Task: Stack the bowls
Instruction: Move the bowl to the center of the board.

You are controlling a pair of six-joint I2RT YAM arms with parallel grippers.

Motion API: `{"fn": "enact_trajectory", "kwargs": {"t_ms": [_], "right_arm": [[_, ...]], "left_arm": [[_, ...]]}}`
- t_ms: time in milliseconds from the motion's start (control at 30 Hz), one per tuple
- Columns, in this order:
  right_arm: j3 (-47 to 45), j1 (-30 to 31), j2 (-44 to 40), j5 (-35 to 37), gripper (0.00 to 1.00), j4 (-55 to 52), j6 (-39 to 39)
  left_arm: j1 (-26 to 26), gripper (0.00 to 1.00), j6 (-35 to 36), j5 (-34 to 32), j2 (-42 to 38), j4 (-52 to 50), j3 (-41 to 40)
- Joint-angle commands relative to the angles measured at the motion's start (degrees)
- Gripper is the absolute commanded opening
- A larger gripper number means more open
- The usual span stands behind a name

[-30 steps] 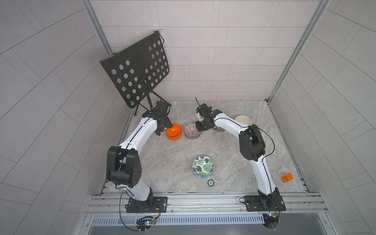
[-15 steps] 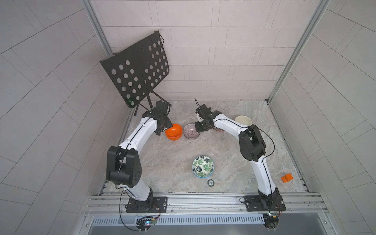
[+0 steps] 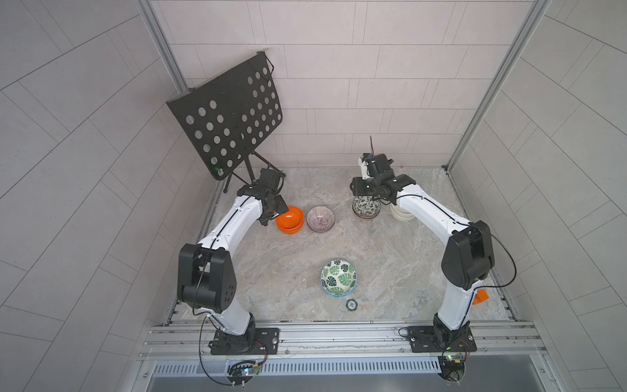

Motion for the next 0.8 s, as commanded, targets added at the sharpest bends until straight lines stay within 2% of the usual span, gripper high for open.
{"fn": "enact_trajectory", "kwargs": {"t_ms": [0,133,400,767], "right_arm": [[0.91,-0.19,2.89,1.15,0.48,-4.8,-9.02],[4.67,0.21,7.33,3.05,0.49,-14.19,-16.23],[0.52,1.99,6.37,1.61,0.52,-12.97,-20.09],[1.35,3.76,10.76,6.96,0.51,-15.29,-23.5]], "left_arm": [[-0.09,0.66,0.24,0.73,-1.8,0.25,-0.81],[-0.15,0.66,0.13,1.38,-1.66,0.44,-0.81],[-0.17,0.66,0.11,1.53,-1.54,0.82,-1.11],[-0.13,0.66,0.25,1.68,-1.87,0.81,-0.56]]}}
